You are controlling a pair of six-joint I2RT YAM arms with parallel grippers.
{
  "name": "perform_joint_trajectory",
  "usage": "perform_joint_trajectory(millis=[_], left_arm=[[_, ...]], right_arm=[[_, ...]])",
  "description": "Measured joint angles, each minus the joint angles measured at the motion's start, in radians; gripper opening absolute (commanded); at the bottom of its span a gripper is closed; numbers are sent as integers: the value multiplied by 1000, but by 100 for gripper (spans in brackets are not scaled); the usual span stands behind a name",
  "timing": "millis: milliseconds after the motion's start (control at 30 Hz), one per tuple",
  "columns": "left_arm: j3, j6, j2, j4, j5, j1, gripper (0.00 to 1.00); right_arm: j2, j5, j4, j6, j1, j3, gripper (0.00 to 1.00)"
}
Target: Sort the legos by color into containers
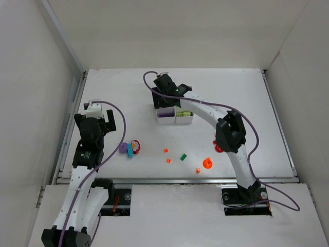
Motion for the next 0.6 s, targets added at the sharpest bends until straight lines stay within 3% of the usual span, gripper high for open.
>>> perform_joint_trajectory(millis=[167, 333, 500, 600], left_arm=[[0, 0, 0, 0, 12, 0, 93], [0, -1, -7, 0, 36, 0, 93], [0, -6, -27, 1, 53, 0, 93], [0, -8, -31, 3, 53, 0, 93]], right_arm=[[-47, -8, 38, -41, 11, -40, 74], [-221, 8, 70, -94, 97, -168, 74], [-403, -42, 101, -44, 181, -405, 74], [-412, -75, 101, -4, 180, -536, 77]])
